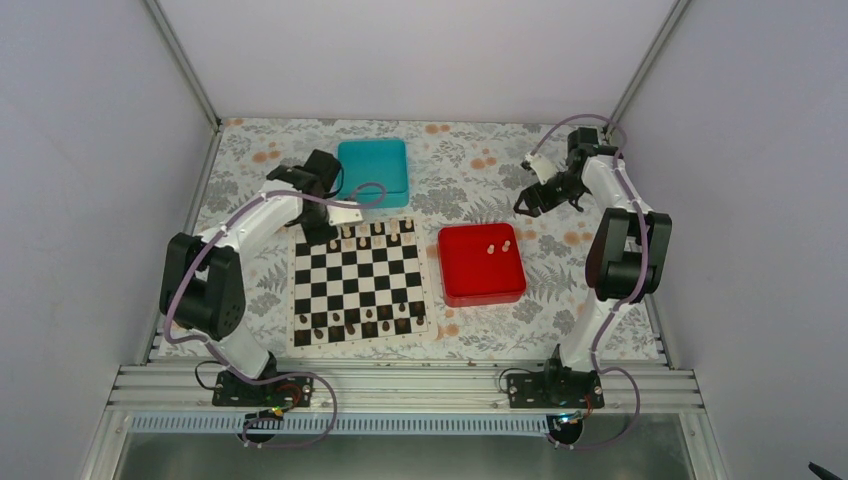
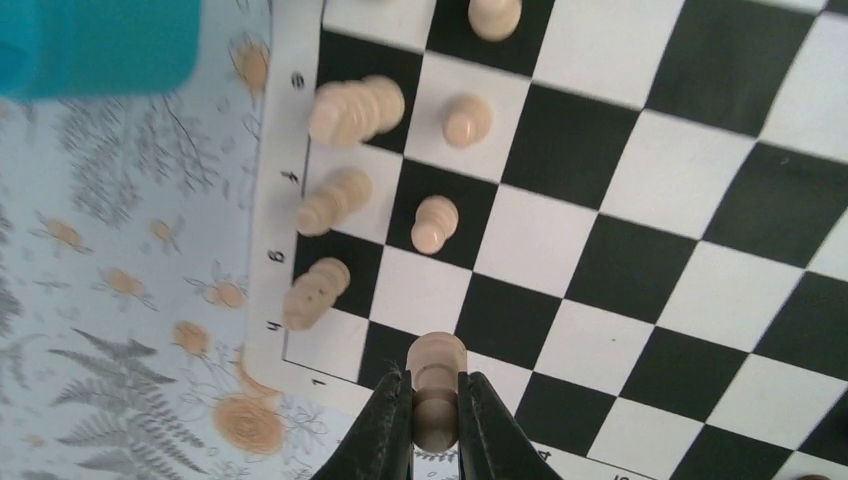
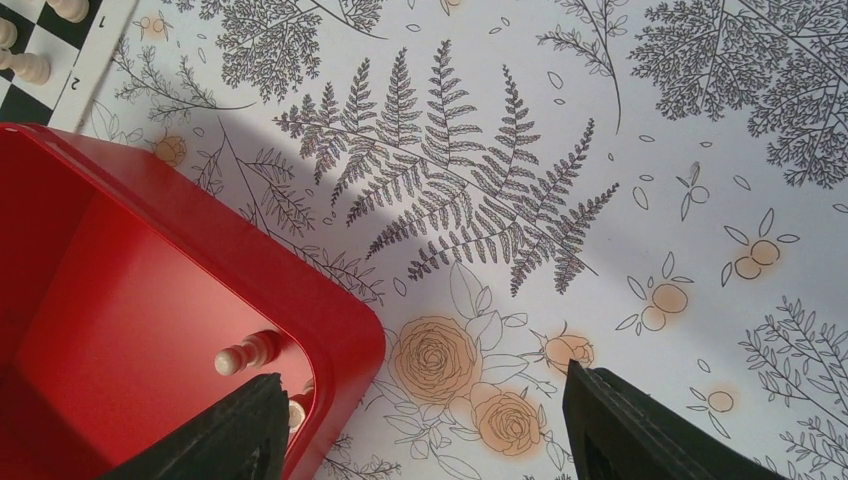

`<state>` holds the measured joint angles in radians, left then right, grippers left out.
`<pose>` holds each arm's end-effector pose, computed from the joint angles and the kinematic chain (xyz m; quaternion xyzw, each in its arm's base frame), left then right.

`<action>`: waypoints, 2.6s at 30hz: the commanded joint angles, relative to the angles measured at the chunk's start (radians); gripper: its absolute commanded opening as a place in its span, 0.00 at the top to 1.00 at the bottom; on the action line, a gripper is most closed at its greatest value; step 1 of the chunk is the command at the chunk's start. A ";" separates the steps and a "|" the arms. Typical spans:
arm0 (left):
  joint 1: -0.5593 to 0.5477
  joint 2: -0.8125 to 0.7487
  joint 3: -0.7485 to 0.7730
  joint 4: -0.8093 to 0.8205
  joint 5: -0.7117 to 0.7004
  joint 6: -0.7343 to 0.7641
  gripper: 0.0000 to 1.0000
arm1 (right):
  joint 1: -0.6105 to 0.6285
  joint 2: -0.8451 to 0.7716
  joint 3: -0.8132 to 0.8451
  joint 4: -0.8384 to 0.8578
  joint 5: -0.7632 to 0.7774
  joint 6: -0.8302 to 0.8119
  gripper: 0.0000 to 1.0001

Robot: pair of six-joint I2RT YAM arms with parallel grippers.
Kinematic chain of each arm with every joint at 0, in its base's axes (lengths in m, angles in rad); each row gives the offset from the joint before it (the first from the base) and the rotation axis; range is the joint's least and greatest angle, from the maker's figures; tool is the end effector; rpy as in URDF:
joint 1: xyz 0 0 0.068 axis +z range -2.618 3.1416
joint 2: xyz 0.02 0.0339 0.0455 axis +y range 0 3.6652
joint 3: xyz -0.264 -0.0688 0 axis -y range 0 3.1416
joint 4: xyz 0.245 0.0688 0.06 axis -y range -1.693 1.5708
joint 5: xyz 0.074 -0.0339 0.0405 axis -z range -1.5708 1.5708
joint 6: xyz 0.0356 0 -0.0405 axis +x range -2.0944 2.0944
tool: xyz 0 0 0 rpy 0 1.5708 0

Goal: Set up the chess pieces on the board
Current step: Place the chess piece on the chessboard, then pick up the chess piece from the storage box.

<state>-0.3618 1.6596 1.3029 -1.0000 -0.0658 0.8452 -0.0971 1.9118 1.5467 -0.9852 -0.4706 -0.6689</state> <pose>0.2975 -0.1101 0.2401 0.5611 0.8202 0.0573 0.0959 0.3815 -0.0209 0.2277 -0.2972 0.9201 0.1749 0.1858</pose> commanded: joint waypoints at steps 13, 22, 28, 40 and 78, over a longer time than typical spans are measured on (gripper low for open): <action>0.091 0.084 -0.120 0.201 0.066 -0.006 0.91 | 0.013 0.011 -0.014 -0.001 -0.021 -0.014 0.29; 0.126 0.122 -0.132 0.220 0.053 0.008 0.91 | 0.013 0.015 -0.016 0.000 -0.021 -0.017 0.29; 0.139 0.124 -0.140 0.221 0.065 0.012 0.91 | 0.013 0.021 -0.016 0.000 -0.023 -0.017 0.29; 0.139 0.143 -0.143 0.196 0.084 0.019 0.90 | 0.014 0.023 -0.020 0.002 -0.018 -0.018 0.29; -0.549 0.628 0.966 -0.032 0.094 -0.228 0.39 | -0.035 0.009 -0.010 0.021 -0.029 0.018 0.00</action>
<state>-0.8909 2.1330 2.1319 -1.0115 -0.0231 0.6586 -0.1032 1.9198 1.5215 -0.9787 -0.4850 -0.6746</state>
